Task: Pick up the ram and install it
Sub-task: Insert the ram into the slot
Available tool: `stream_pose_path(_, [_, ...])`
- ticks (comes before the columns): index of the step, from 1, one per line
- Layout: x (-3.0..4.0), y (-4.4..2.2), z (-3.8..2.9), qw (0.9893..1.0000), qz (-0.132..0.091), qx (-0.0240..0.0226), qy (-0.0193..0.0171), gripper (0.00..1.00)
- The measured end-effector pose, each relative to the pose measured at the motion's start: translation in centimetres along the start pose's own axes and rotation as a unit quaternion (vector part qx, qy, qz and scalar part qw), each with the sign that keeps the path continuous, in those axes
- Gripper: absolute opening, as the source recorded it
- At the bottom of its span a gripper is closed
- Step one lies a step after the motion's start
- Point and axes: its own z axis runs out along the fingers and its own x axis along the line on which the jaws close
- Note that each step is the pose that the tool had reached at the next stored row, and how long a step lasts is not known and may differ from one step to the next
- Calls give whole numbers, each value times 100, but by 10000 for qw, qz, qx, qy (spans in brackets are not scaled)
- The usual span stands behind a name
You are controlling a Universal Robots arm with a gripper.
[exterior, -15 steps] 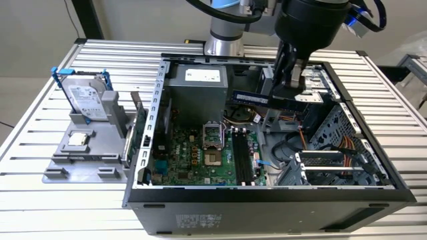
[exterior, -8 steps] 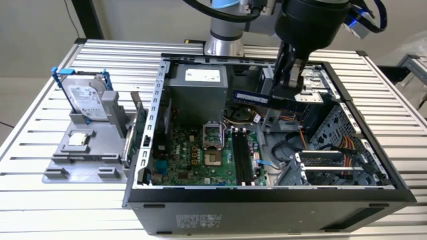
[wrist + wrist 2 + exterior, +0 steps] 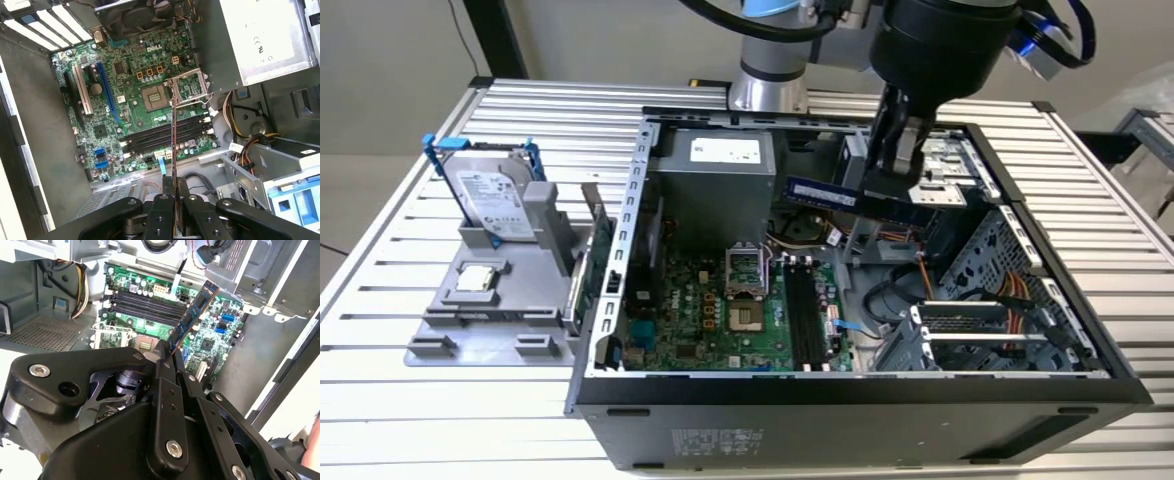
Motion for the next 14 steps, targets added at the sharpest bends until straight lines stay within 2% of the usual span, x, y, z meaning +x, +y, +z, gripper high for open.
stream_pose_path(7, [-2, -6, 0, 9998, 189, -1, -3, 0])
stream_pose_path(14, [-4, -12, -1, 9992, 408, -1, -7, 0])
